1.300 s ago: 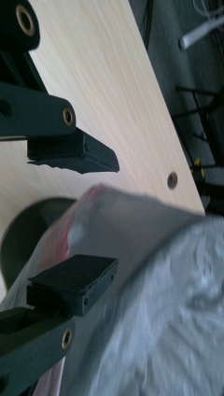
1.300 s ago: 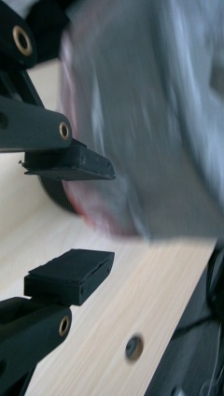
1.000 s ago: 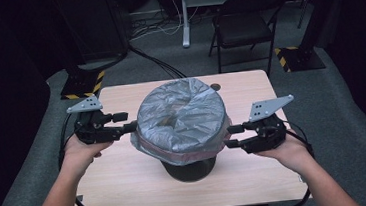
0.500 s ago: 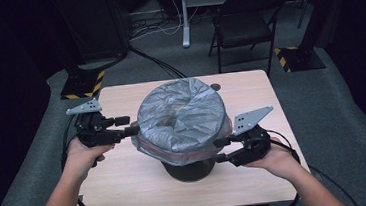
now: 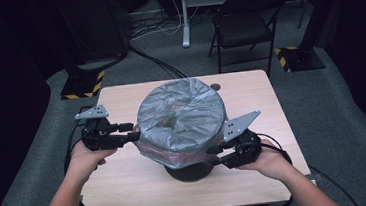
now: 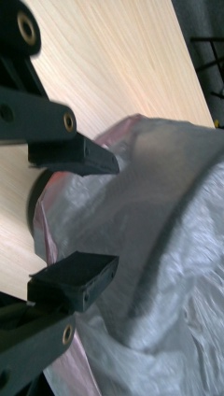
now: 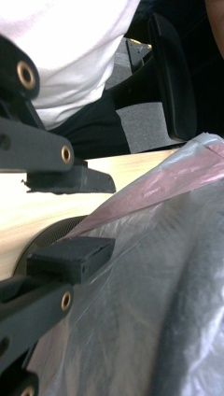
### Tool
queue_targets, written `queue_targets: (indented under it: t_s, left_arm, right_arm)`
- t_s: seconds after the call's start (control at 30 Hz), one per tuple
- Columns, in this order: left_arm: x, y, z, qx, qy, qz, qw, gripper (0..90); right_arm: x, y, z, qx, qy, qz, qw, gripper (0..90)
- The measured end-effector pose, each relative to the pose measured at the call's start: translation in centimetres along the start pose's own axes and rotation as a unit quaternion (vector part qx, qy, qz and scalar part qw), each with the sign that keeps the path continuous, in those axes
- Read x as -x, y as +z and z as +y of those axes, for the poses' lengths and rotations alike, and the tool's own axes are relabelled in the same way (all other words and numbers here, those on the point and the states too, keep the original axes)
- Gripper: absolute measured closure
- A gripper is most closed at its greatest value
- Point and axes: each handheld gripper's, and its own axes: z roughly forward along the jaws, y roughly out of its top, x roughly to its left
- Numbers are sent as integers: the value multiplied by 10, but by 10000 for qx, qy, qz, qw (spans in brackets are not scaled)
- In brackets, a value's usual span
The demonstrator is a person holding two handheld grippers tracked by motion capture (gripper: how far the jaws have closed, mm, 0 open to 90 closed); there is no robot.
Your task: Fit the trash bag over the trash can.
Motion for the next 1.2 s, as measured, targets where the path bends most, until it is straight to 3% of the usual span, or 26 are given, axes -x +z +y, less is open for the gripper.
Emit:
queue_targets:
  t_s: [0.03, 0.13, 0.27, 0.4, 0.6, 0.83, 1.1, 1.2]
  left_arm:
    - [-1, -1, -2, 34, -20, 120, 9999, 416]
    - [-5, 0, -8, 39, -126, 170, 9998, 394]
    - [-6, 6, -17, -4, -301, -86, 9995, 387]
    - [-6, 10, -24, -63, -335, -148, 9993, 384]
    - [-6, 14, -26, -100, -350, -243, 9990, 534]
    - [0, 17, -25, -249, -146, -279, 9992, 798]
    - [6, 1, -25, -156, -109, -343, 9992, 887]
    - [10, -2, -27, -176, 25, -270, 9995, 870]
  right_arm:
    - [0, 0, -1, -4, -8, -4, 10000, 685]
    - [0, 2, -3, -24, -10, 0, 10000, 713]
    - [0, 3, -5, -2, -8, -3, 10000, 713]
    - [0, 4, -5, 16, 24, -6, 10000, 639]
    - [-1, 5, -3, -2, -27, 4, 10000, 705]
    - [0, 5, -4, 8, -84, 14, 10000, 814]
    - [-3, 2, -6, 16, -153, 41, 9999, 876]
    - [-3, 3, -6, 14, -169, 30, 9999, 877]
